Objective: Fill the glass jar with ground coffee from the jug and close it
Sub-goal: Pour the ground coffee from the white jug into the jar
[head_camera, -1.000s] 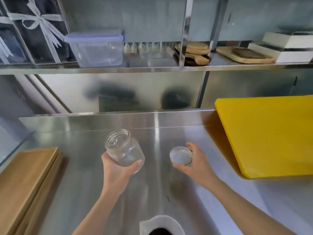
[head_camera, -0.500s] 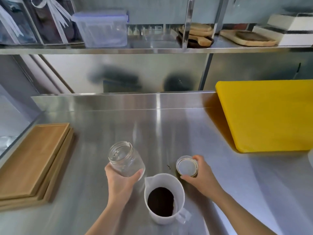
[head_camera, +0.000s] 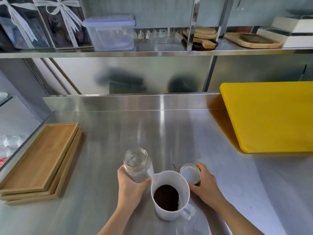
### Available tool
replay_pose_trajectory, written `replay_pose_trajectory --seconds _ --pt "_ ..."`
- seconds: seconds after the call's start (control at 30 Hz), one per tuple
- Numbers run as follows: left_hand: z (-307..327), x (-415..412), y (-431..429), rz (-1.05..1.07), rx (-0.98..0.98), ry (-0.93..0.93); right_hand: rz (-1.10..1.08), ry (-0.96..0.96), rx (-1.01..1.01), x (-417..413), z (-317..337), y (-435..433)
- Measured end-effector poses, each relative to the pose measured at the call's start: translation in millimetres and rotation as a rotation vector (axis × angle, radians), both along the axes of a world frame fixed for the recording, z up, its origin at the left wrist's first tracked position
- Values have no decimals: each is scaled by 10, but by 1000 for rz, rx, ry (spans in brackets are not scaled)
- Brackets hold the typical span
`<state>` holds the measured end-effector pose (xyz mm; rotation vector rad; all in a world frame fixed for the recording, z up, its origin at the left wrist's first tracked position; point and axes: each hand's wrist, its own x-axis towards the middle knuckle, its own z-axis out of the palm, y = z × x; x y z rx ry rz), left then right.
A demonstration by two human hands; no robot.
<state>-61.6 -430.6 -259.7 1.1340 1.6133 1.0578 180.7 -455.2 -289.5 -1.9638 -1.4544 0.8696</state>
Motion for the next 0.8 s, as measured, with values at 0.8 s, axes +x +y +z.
replay_pose_trajectory --seconds 0.8 --pt "475 -503 133 148 23 -57 322 506 -213 -127 638 -606"
